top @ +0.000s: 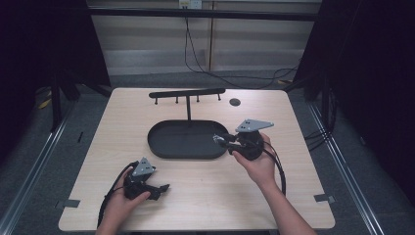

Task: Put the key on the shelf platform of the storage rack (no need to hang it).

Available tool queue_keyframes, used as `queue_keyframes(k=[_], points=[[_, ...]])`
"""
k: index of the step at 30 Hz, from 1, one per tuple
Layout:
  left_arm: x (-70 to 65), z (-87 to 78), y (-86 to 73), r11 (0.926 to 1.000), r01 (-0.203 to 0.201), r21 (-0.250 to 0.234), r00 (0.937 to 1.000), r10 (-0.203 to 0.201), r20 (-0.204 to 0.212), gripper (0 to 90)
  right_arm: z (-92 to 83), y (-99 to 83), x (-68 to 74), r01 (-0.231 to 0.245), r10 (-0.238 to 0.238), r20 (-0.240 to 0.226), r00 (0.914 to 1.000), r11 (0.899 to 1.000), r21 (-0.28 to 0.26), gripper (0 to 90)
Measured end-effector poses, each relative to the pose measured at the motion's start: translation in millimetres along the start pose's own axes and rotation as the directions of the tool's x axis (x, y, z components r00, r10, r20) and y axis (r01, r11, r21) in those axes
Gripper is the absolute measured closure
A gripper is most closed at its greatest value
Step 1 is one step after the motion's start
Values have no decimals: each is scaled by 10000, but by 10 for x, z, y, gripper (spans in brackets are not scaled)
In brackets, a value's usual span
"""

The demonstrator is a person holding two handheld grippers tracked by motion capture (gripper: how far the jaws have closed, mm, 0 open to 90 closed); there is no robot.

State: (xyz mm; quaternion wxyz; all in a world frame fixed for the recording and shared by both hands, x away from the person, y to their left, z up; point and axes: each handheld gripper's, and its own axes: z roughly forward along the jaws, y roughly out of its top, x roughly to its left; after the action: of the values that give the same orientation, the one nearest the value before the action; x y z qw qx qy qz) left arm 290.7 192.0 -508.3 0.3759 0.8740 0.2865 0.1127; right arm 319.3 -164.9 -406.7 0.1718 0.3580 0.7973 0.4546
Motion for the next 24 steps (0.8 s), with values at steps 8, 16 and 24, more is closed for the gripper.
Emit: queue_keyframes(k=[8, 16, 24], points=[[0, 0, 0, 10000, 1, 2, 10000, -1, 10, 148, 81, 19, -2, 81, -81, 109, 9999, 10000, 20, 687], [0, 0, 0, 10000, 4, 0, 10000, -4, 0, 148, 152, 35, -33, -36, 36, 178, 9998, 10000, -28, 687], [0, 0, 0, 10000, 3, 2, 10000, -3, 3, 148, 231, 111, -18, -1, 2, 160, 9999, 10000, -94, 687]])
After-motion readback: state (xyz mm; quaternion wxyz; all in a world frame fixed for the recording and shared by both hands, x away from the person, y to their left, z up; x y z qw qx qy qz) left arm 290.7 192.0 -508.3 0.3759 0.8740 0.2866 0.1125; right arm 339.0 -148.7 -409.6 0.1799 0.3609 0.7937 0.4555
